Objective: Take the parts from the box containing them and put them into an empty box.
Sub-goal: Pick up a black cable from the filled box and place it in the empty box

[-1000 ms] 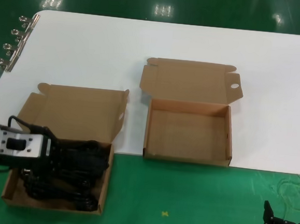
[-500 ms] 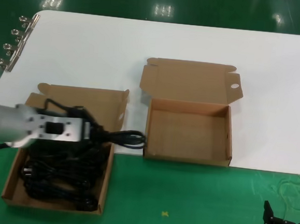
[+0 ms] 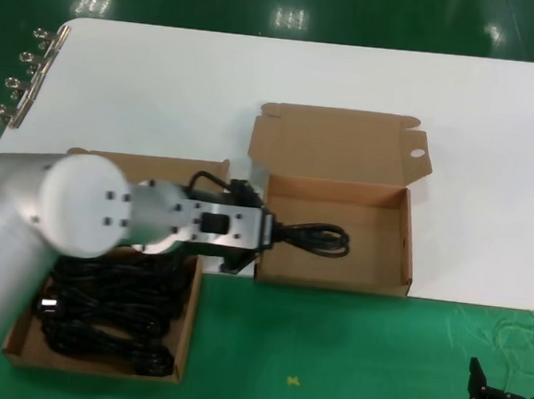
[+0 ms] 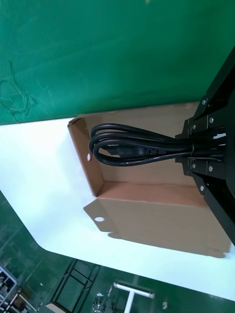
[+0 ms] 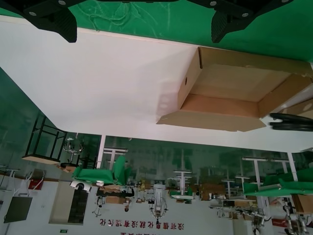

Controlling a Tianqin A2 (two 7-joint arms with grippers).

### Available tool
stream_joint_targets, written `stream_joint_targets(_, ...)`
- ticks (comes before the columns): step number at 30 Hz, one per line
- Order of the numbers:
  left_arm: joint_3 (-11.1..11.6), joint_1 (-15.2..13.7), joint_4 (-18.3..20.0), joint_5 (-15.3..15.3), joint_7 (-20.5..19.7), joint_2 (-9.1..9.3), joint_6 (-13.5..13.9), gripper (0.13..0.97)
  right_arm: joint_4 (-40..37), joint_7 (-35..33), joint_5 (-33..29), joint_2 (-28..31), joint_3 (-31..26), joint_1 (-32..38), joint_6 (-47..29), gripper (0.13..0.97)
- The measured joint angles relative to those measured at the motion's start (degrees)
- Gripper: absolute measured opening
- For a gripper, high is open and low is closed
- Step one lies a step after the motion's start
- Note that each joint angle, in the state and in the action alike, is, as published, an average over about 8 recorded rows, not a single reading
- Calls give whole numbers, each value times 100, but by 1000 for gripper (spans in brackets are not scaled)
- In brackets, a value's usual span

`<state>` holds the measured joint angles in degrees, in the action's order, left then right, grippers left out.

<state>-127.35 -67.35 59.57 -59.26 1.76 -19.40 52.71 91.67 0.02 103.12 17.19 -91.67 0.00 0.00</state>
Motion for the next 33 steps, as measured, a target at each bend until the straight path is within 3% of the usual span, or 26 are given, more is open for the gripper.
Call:
stream_joint_targets(5, -113, -142, -495, 208, 54, 475, -332, 207, 0, 0, 0, 0, 0, 0, 0, 966)
stream_joint_targets(12, -203, -334, -1368, 351, 381, 1142, -1010, 207, 0, 0, 0, 0, 0, 0, 0, 966)
stream_joint_targets(18, -224, -432, -1989, 313, 678, 1564, -1444, 206, 0, 0, 0, 0, 0, 0, 0, 966)
stream_joint_targets(24, -195, -534, -2507, 110, 1042, 1810, -1685, 206, 0, 0, 0, 0, 0, 0, 0, 966)
stream_joint_targets(33, -258, -641, -2884, -207, 1298, 1920, -1853, 209, 0, 0, 0, 0, 0, 0, 0, 966)
